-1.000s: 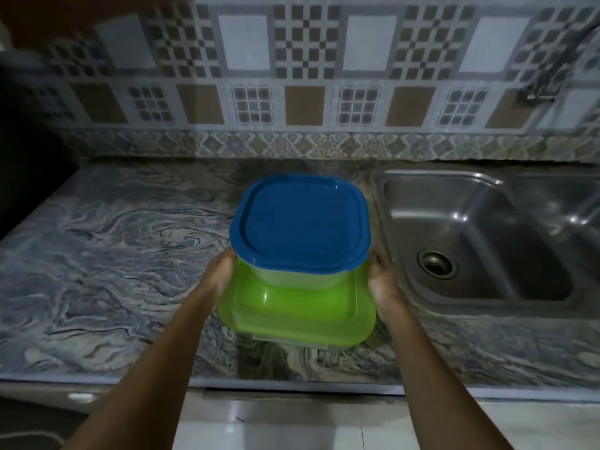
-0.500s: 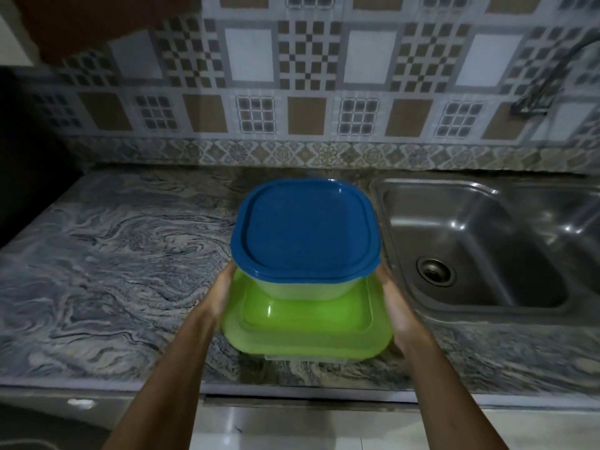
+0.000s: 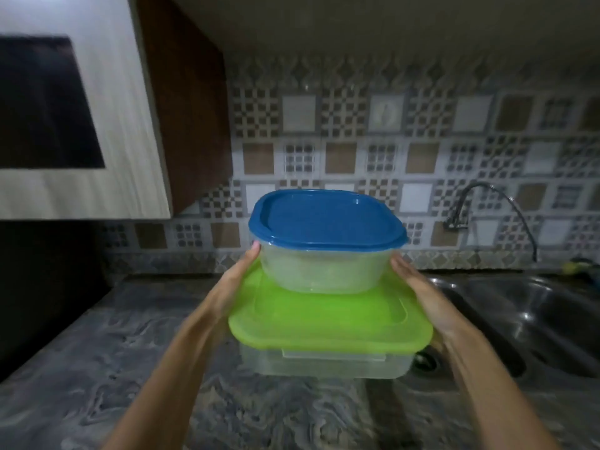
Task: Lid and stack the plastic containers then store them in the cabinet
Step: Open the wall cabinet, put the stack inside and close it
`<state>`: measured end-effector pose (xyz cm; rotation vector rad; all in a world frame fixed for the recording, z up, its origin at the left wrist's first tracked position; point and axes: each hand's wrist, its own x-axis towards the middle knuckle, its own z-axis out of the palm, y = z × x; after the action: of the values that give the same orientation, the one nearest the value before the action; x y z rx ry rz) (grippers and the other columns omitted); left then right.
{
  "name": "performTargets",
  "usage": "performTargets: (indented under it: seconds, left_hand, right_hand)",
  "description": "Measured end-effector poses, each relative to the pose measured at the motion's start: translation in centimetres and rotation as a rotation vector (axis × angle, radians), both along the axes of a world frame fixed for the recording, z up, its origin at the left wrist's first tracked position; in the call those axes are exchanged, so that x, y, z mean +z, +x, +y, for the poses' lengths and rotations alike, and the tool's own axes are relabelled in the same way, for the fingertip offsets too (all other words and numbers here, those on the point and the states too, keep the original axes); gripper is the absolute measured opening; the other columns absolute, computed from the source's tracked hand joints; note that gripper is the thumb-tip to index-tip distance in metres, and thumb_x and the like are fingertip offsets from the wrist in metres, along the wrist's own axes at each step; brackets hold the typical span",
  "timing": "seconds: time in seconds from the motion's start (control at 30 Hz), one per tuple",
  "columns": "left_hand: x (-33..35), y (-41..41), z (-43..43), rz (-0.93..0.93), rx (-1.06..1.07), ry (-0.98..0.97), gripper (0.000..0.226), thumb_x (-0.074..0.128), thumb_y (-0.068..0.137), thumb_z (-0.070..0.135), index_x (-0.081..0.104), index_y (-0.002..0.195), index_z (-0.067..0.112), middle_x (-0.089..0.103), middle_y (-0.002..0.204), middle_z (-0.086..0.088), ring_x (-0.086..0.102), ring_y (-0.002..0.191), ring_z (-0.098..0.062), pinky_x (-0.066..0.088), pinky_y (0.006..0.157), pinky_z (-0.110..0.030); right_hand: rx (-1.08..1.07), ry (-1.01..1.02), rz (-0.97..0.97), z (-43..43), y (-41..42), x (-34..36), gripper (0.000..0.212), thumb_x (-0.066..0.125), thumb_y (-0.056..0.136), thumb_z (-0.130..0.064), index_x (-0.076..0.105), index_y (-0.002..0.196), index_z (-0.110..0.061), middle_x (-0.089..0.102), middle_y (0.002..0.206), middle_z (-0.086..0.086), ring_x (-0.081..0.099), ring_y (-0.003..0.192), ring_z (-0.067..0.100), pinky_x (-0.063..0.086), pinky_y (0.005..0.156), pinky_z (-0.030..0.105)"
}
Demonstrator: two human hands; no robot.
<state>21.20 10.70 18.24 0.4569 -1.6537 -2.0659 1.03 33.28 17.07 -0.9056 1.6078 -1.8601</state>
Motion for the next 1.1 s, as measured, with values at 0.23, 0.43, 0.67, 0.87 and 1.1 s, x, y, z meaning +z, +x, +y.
performTargets:
  seconds: [0.23,0.43,0.67,0.87,1.1]
  left_hand:
    - [15.5,3.2,5.5,0.139,-0.051,-0.179,0.051,0.050,0.086,0.058,0.068,0.113,0.019,0.072,0.112,-0.012,0.070,0.099,-0.032,0.055,0.089,-0.049]
    - [26.7,6.1,9.4,0.189,-0.007,-0.235,0.057,0.060,0.080,0.062,0.066,0.111,0.015,0.075,0.101,-0.011,0.073,0.084,-0.030,0.057,0.078,-0.044]
    - [36.9,9.2,11.5,0.250,0.074,-0.320,0.061,0.069,0.071,0.061,0.062,0.103,0.009,0.075,0.082,-0.011,0.074,0.070,-0.030,0.058,0.067,-0.043]
    - [42.5,10.0,11.8,0.157,0.108,-0.408,0.079,0.066,0.064,0.073,0.067,0.116,0.014,0.074,0.104,-0.014,0.071,0.090,-0.034,0.054,0.073,-0.055]
    - [46.9,8.1,9.2,0.075,0.192,-0.472,0.094,0.081,0.038,0.067,0.067,0.120,0.023,0.068,0.116,-0.020,0.059,0.105,-0.052,0.033,0.086,-0.078]
  right_hand:
    - [0.061,-0.105,0.029,4.9,3.3,14.8,0.039,0.057,0.091,-0.044,0.069,0.119,-0.020,0.074,0.111,0.007,0.074,0.091,0.024,0.062,0.071,0.037]
    - [0.063,-0.162,0.201,8.8,6.6,26.5,0.037,0.055,0.090,-0.044,0.082,0.082,-0.020,0.077,0.092,0.007,0.073,0.070,0.025,0.060,0.057,0.041]
    - [0.025,-0.148,0.291,11.2,9.1,36.4,0.086,0.077,0.066,-0.057,0.053,0.137,-0.015,0.067,0.126,0.012,0.066,0.111,0.030,0.052,0.094,0.046]
    - [-0.001,-0.141,0.379,11.1,9.3,42.2,0.048,0.063,0.077,-0.059,0.078,0.087,-0.014,0.074,0.091,0.013,0.068,0.084,0.031,0.045,0.098,0.056]
    - [0.009,-0.091,0.417,8.2,6.8,46.9,0.052,0.064,0.075,-0.063,0.063,0.110,-0.025,0.067,0.102,0.013,0.062,0.093,0.036,0.043,0.090,0.061]
